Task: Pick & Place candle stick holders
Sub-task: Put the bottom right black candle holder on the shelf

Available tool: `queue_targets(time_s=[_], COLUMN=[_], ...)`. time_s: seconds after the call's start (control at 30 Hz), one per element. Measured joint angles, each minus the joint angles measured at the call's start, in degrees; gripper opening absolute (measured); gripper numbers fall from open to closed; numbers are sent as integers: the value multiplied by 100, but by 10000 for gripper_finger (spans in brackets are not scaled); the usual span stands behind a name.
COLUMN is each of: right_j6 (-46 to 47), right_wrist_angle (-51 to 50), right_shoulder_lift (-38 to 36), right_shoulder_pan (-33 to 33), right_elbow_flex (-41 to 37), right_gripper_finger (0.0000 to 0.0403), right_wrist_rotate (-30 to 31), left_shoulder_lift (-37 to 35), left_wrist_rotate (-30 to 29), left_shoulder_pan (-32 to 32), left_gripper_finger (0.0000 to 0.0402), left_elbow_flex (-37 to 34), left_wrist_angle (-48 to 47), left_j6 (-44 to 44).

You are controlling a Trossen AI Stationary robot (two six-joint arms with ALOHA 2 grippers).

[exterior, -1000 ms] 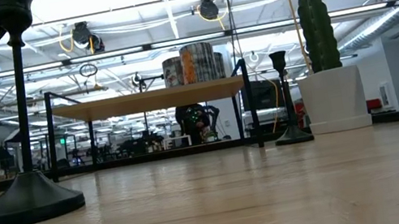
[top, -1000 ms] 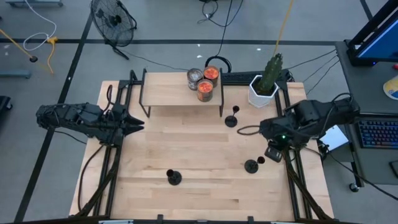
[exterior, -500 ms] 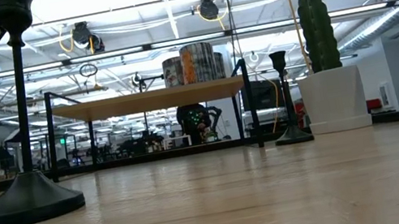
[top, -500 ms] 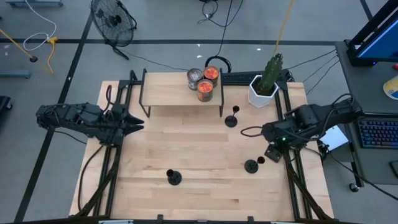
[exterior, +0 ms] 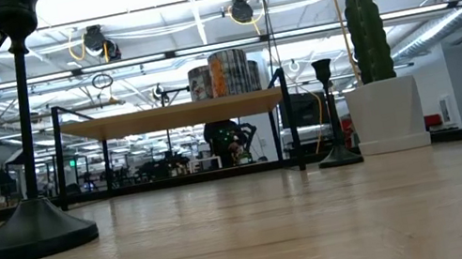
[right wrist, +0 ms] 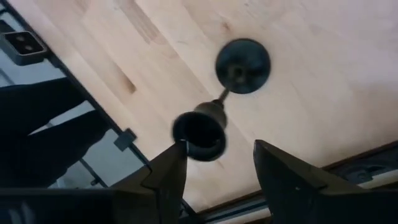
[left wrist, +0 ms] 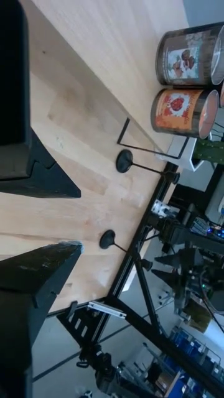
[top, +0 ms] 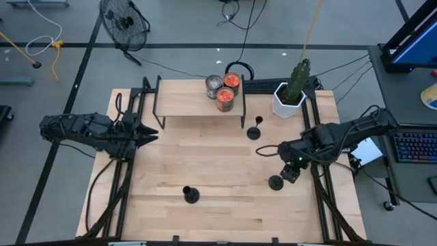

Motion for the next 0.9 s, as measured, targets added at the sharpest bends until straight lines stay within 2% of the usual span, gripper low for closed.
queue_targets(time_s=[0.43,0.63,0.77,0.9], right_j6=[-8,-115,-128,-126], right_wrist_angle=[80,373,536,667], right_shoulder_lift=[101,156,155,155], right_shoulder_pan=[-1,-1,-1,-1], right_elbow_flex=[-136,-532,-608,-608], right_gripper_finger=[167,154,135,97], right_wrist_rotate=[25,28,31,129], left_shoulder_lift=[2,1,1,1], left_wrist_rotate=[0,0,0,0], left_shoulder_pan=[2,0,0,0], left_gripper_finger=[131,131,131,131], left_elbow_flex=[0,0,0,0], left_wrist_angle=[0,0,0,21], left_j6=[-4,-4,-10,-33])
